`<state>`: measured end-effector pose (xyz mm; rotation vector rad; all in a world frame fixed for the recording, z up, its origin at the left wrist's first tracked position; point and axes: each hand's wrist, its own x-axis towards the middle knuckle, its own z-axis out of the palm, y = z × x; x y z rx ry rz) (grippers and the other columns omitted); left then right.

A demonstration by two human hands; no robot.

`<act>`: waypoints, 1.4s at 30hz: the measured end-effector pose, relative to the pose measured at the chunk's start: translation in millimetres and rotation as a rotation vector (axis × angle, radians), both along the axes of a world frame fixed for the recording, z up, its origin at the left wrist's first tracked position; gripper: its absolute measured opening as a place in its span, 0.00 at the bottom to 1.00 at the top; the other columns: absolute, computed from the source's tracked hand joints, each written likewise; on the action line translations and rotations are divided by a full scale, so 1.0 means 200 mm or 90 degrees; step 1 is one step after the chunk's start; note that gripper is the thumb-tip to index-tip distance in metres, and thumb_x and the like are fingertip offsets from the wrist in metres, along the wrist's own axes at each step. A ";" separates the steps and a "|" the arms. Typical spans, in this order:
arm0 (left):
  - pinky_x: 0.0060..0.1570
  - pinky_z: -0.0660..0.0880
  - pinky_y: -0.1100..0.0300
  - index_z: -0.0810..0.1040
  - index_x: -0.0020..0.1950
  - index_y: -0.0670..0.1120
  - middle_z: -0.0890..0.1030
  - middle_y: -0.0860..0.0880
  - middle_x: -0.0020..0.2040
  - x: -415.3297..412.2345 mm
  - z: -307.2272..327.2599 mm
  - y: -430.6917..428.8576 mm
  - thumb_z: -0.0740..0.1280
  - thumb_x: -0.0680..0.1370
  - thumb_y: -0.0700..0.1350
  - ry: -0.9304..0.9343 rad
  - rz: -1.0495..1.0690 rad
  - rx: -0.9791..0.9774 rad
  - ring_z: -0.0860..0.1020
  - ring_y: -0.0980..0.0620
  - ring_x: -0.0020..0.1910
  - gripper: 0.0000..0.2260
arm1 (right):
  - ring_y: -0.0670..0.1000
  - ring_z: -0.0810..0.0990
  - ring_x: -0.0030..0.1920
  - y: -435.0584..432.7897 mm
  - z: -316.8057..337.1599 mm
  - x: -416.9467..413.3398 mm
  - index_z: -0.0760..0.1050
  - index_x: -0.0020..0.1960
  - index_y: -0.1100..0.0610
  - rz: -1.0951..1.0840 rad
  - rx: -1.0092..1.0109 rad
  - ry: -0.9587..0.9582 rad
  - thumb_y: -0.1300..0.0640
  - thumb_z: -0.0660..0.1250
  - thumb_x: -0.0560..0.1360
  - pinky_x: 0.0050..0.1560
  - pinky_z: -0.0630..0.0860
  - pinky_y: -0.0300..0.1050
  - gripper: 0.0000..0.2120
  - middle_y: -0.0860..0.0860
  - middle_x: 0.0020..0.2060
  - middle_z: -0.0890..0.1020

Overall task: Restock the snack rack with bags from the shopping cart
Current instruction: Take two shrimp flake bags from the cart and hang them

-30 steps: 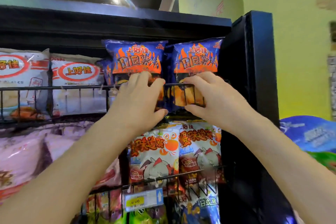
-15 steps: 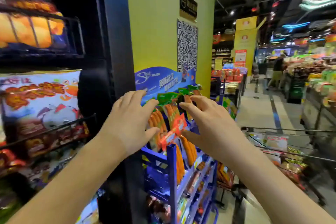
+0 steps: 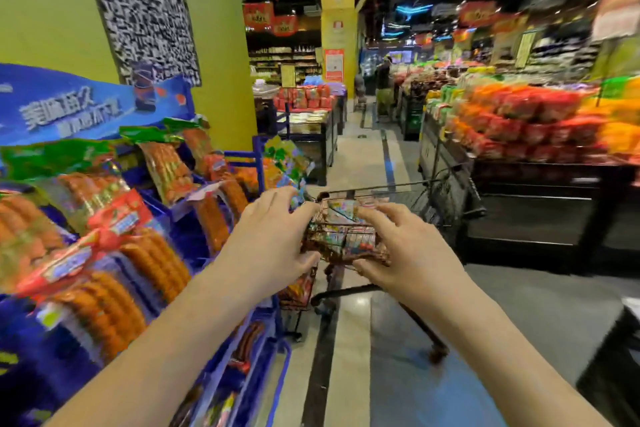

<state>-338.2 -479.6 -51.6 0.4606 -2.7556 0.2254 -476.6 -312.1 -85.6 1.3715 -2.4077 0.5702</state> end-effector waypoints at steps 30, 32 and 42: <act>0.76 0.64 0.47 0.62 0.80 0.57 0.61 0.48 0.79 -2.17 -0.66 -1.10 0.68 0.78 0.65 -0.170 -0.067 0.238 0.58 0.45 0.79 0.33 | 0.50 0.75 0.68 -0.87 -0.55 -2.00 0.63 0.78 0.43 -0.127 0.072 -0.230 0.38 0.68 0.77 0.66 0.75 0.49 0.33 0.44 0.71 0.69; 0.75 0.64 0.48 0.64 0.80 0.57 0.62 0.48 0.79 -2.30 -0.67 -1.23 0.69 0.77 0.64 -0.185 -0.071 0.238 0.59 0.45 0.79 0.34 | 0.50 0.75 0.68 -0.97 -0.58 -2.10 0.63 0.78 0.43 -0.134 0.081 -0.250 0.38 0.69 0.76 0.66 0.75 0.49 0.34 0.44 0.72 0.69; 0.76 0.63 0.49 0.63 0.80 0.57 0.61 0.49 0.79 -2.89 -0.78 -1.56 0.70 0.77 0.62 -0.216 -0.095 0.285 0.57 0.47 0.80 0.33 | 0.47 0.72 0.70 -1.31 -0.76 -2.71 0.61 0.79 0.44 -0.146 0.112 -0.294 0.36 0.69 0.76 0.68 0.73 0.45 0.35 0.43 0.73 0.67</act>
